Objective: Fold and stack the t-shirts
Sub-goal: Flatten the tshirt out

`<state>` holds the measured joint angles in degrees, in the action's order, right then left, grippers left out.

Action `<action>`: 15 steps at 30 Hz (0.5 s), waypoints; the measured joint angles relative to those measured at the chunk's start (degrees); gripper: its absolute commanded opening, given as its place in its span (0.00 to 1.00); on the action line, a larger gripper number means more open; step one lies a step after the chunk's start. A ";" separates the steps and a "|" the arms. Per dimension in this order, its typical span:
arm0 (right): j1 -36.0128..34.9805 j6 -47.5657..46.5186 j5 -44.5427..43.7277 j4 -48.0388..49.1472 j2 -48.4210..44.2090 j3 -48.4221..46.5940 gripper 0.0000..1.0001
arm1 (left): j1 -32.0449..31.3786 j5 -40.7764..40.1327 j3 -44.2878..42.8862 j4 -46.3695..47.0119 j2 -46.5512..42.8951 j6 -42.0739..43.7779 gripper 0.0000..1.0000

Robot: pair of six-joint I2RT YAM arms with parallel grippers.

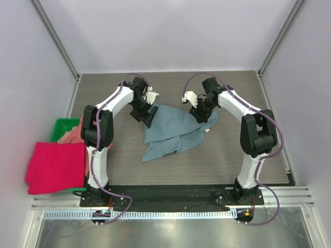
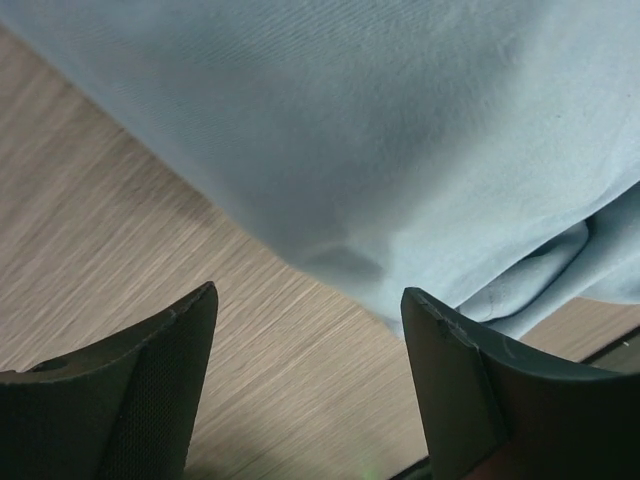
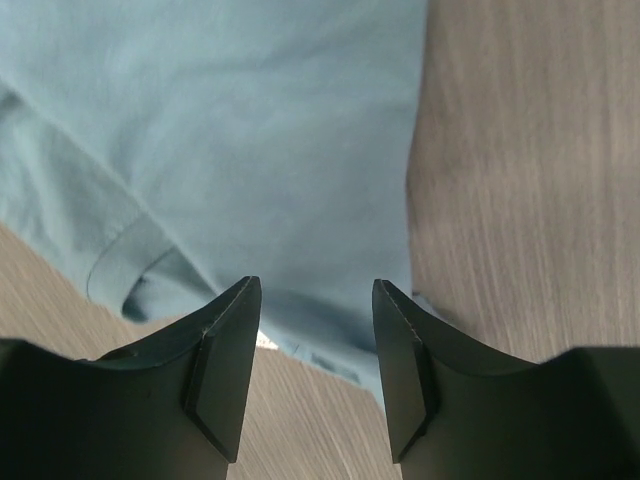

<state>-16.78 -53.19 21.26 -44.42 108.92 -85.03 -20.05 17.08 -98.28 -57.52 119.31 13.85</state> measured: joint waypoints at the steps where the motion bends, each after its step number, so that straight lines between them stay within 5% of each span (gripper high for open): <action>1: 0.13 -1.09 -0.04 -0.39 -0.37 0.68 0.55 | 0.00 0.85 -0.61 -0.76 1.01 0.00 0.73; 15: 0.63 -11.54 -0.81 -3.89 -1.16 3.26 0.57 | 0.00 5.27 -4.17 -7.39 7.17 -0.11 0.42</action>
<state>-16.14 -64.73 20.45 -48.31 107.77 -81.78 -20.05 22.35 -102.45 -64.90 126.48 13.74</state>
